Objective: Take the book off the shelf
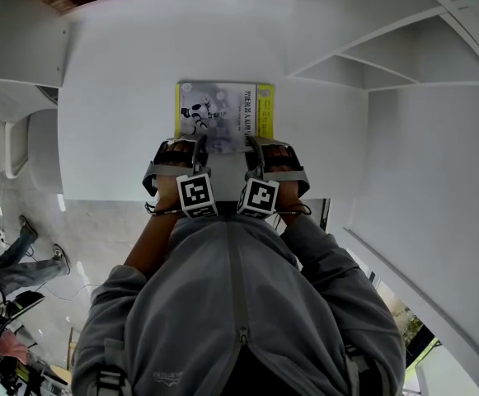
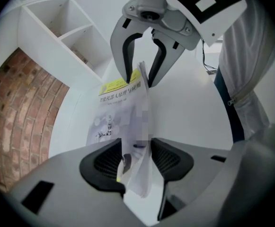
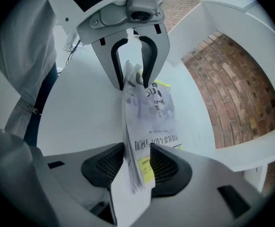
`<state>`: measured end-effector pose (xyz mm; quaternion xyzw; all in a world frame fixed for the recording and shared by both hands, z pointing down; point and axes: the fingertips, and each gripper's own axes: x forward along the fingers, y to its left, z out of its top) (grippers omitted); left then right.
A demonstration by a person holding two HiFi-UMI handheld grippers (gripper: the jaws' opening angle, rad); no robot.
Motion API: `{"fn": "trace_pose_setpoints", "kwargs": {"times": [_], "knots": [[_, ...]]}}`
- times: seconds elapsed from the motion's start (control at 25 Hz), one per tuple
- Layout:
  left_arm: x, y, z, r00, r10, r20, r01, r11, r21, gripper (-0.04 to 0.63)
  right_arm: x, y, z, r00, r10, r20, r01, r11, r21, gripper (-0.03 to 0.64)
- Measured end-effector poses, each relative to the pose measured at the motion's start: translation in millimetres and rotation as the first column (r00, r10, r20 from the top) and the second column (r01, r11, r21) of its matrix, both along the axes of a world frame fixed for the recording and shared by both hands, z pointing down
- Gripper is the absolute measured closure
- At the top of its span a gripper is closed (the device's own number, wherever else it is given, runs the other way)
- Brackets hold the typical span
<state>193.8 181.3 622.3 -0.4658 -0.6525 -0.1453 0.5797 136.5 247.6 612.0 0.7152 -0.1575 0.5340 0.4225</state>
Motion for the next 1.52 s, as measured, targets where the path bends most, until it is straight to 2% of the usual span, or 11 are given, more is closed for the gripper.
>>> {"fn": "trace_pose_setpoints", "kwargs": {"times": [0.12, 0.24, 0.44, 0.72, 0.88, 1.12, 1.24, 1.32, 1.44, 1.52], "knots": [[-3, -1, -8, 1.000, -0.013, 0.020, 0.014, 1.000, -0.016, 0.396, -6, -4, -6, 1.000, 0.014, -0.005, -0.014, 0.999, 0.028, 0.431], [-3, -2, -16, 0.999, -0.028, 0.016, 0.028, 0.999, -0.043, 0.396, -4, -3, -18, 0.999, 0.026, -0.047, -0.024, 0.999, 0.029, 0.433], [2, 8, -45, 0.998, -0.068, 0.011, 0.069, 0.989, -0.135, 0.422, 9, 2, -45, 0.988, 0.084, -0.130, -0.078, 0.995, 0.055, 0.436], [28, 32, -105, 0.990, -0.117, -0.078, 0.088, 0.948, -0.307, 0.557, 43, 17, -101, 0.949, 0.108, -0.296, -0.110, 0.994, 0.012, 0.540], [46, 44, -136, 0.980, -0.126, -0.154, 0.063, 0.930, -0.362, 0.586, 64, 26, -134, 0.917, 0.109, -0.383, -0.121, 0.993, -0.005, 0.572], [66, 50, -179, 0.962, -0.180, -0.204, 0.075, 0.897, -0.436, 0.588, 80, 32, -182, 0.868, 0.098, -0.487, -0.126, 0.992, -0.026, 0.589], [77, 53, -204, 0.953, -0.224, -0.202, 0.096, 0.860, -0.500, 0.588, 87, 36, -208, 0.828, 0.101, -0.552, -0.138, 0.990, -0.026, 0.589], [81, 55, -223, 0.952, -0.254, -0.170, 0.120, 0.822, -0.557, 0.588, 92, 38, -228, 0.793, 0.112, -0.599, -0.152, 0.988, -0.017, 0.589], [86, 56, -253, 0.950, -0.294, -0.104, 0.162, 0.750, -0.641, 0.588, 97, 41, -259, 0.730, 0.145, -0.668, -0.178, 0.984, 0.019, 0.589], [91, 56, -273, 0.947, -0.319, -0.036, 0.204, 0.685, -0.699, 0.588, 101, 45, -276, 0.681, 0.184, -0.709, -0.197, 0.978, 0.065, 0.589]]}}
